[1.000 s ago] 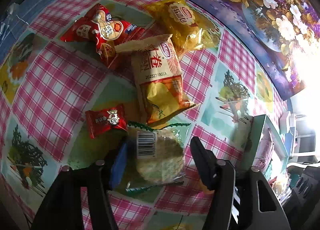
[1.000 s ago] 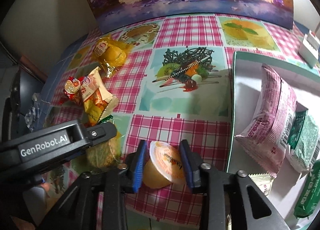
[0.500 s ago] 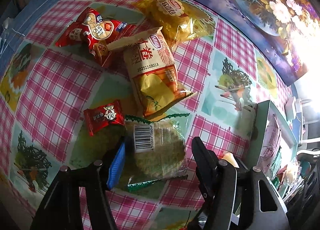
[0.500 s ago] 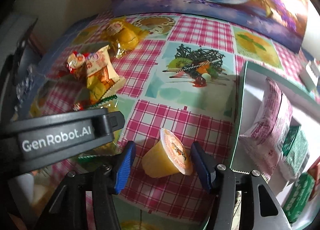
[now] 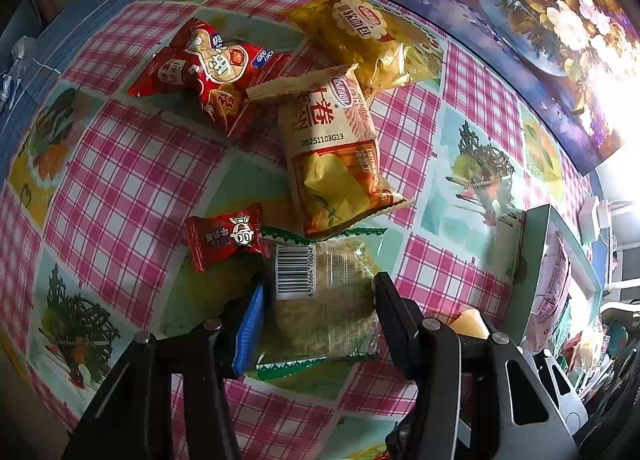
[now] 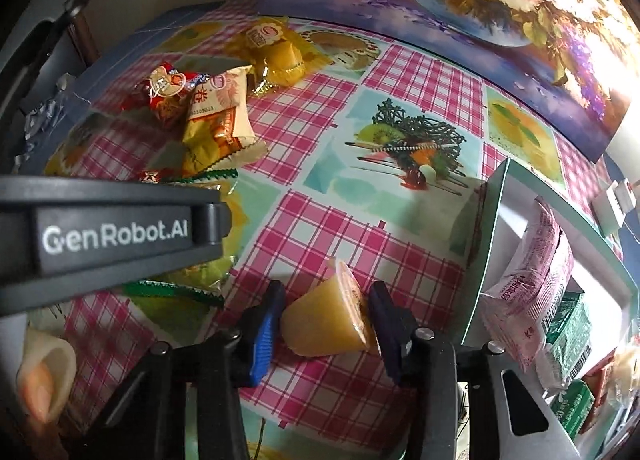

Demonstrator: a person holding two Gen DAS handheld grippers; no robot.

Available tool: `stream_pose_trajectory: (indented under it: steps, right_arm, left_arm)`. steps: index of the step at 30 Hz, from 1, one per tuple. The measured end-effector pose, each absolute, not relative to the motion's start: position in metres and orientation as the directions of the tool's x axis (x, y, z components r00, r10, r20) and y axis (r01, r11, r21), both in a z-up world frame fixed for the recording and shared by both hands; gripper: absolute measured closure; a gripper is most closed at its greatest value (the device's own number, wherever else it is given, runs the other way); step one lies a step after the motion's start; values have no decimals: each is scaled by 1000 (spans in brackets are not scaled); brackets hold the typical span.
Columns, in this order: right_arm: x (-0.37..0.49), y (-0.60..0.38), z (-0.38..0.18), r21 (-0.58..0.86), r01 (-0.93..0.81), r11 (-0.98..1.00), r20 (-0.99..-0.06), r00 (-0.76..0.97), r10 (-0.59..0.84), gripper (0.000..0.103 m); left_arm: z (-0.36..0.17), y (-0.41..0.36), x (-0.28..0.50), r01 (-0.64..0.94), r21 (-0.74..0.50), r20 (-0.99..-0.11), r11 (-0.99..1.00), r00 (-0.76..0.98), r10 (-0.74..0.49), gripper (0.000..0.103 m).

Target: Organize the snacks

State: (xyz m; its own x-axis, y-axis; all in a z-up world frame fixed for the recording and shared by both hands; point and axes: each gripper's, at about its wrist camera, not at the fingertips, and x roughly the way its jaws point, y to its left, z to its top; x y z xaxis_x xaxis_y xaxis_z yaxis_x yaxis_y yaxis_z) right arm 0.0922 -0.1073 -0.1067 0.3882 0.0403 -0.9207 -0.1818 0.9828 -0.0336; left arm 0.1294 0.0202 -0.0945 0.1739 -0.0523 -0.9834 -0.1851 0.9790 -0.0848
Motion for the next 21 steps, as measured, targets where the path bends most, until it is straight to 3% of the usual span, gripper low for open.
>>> stream_pose_trajectory:
  steps: [16, 21]
  right_arm:
    - [94, -115, -101, 8, -158, 987, -914, 399, 71, 60]
    - [96, -131, -94, 104, -100, 990, -900, 415, 136, 60]
  left_arm:
    - [-85, 18, 128, -185, -108, -978, 977, 198, -71, 49]
    - [-77, 20, 127, -188, -125, -972, 974, 221, -82, 49]
